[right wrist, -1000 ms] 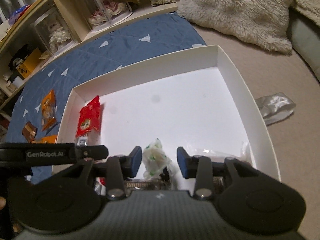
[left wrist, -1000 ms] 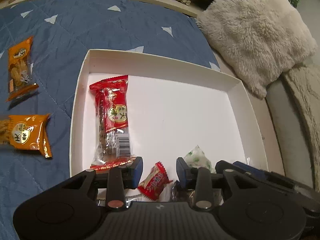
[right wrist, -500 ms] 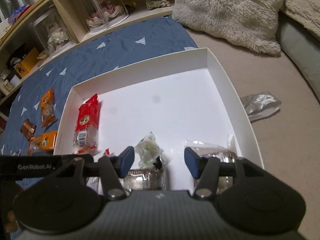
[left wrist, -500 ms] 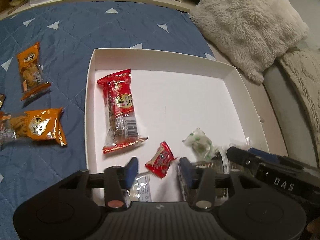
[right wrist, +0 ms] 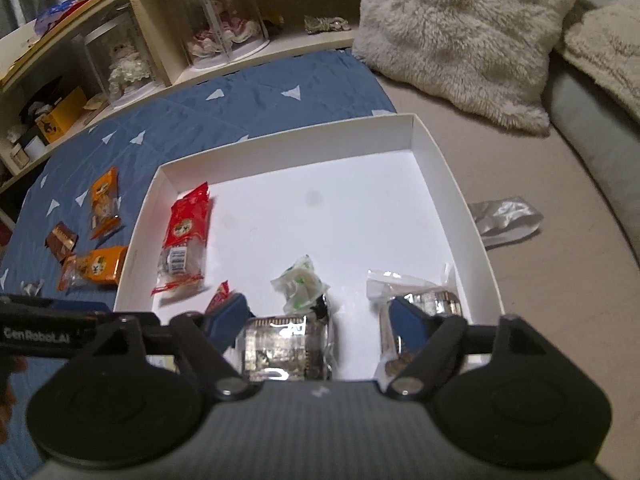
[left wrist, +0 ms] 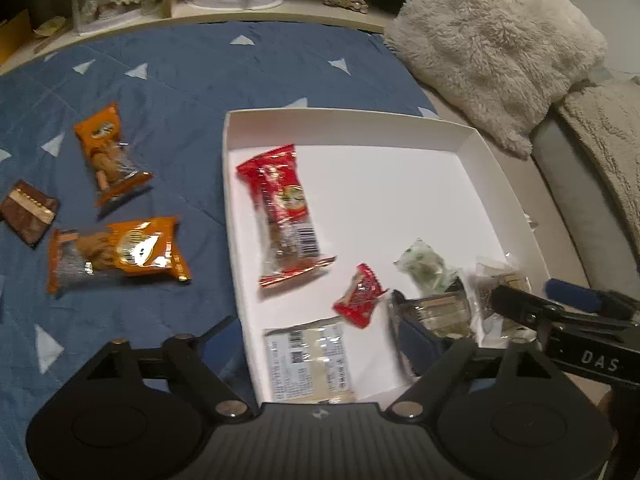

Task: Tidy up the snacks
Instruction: 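Open both grippers to drop the candy and cake into the tray, then move both grippers back over the snacks on the quilt, then grasp the clear-wrapped cookie with the left gripper while the right grasps the orange pastry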

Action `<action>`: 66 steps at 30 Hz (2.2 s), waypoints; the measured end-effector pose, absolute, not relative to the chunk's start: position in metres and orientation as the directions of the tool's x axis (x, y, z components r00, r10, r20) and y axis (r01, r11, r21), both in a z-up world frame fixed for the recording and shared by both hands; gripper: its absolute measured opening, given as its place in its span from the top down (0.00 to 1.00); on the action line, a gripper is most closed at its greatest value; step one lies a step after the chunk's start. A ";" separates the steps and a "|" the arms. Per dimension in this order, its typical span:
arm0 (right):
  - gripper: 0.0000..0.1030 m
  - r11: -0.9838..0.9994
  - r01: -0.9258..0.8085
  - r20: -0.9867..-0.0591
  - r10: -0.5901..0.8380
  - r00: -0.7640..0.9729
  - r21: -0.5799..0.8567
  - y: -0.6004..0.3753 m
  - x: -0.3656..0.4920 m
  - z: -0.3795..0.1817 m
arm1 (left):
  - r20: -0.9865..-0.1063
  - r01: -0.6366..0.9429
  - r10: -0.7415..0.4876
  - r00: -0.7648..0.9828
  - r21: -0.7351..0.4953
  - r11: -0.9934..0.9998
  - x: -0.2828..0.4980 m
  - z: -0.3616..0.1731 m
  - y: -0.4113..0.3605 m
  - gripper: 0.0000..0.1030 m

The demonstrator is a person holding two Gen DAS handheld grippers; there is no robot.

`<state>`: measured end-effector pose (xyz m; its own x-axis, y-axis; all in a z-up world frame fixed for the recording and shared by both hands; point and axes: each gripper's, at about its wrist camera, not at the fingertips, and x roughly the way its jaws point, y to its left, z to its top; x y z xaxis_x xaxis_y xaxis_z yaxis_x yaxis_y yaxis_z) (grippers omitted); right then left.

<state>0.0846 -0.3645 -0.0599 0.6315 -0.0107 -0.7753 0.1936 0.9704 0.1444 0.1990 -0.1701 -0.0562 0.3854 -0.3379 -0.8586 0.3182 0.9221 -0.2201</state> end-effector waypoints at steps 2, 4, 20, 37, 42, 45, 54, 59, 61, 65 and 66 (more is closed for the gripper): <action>0.09 0.974 0.193 -0.772 -0.035 0.634 0.115 -0.361 0.080 -0.056 | -0.858 0.312 -0.333 0.391 -0.217 0.925 0.198 -0.055 -0.163 0.07; 0.06 0.980 0.187 -0.770 -0.064 0.635 0.073 -0.354 0.077 -0.053 | -0.858 0.308 -0.326 0.396 -0.210 0.928 0.196 -0.054 -0.158 0.02; 0.00 0.988 0.150 -0.756 -0.063 0.651 0.047 -0.330 0.083 -0.051 | -0.834 0.238 -0.282 0.475 -0.186 0.953 0.194 -0.045 -0.068 0.00; 0.00 0.997 0.013 -0.678 0.045 0.734 0.081 -0.266 0.101 -0.048 | -0.832 0.060 -0.153 0.534 -0.143 0.988 0.207 -0.050 0.050 0.00; 0.00 0.994 -0.060 -0.663 0.106 0.741 0.092 -0.242 0.110 -0.053 | -0.832 -0.041 -0.120 0.542 -0.168 0.985 0.221 -0.063 0.079 0.00; 0.00 0.991 -0.104 -0.661 0.132 0.739 0.082 -0.226 0.118 -0.057 | -0.835 -0.080 -0.096 0.542 -0.165 0.983 0.229 -0.073 0.091 0.00; 0.00 0.958 -0.285 -0.619 0.238 0.748 0.025 -0.176 0.150 -0.069 | -0.808 -0.122 -0.160 0.567 -0.275 0.954 0.250 -0.087 0.110 0.00; 0.00 0.962 -0.255 -0.635 0.258 0.728 0.098 -0.168 0.182 -0.077 | -0.812 -0.105 -0.203 0.547 -0.307 0.946 0.258 -0.095 0.107 0.00; 0.01 0.966 -0.240 -0.652 0.245 0.717 0.099 -0.168 0.195 -0.078 | -0.816 -0.088 -0.200 0.542 -0.292 0.953 0.260 -0.097 0.104 0.00; 0.27 0.966 -0.241 -0.675 0.237 0.698 0.089 -0.167 0.223 -0.085 | -0.828 -0.045 -0.156 0.538 -0.213 0.976 0.265 -0.100 0.094 0.00; 0.35 0.968 -0.235 -0.683 0.228 0.693 0.085 -0.168 0.230 -0.088 | -0.827 -0.033 -0.147 0.542 -0.196 0.980 0.266 -0.100 0.091 0.00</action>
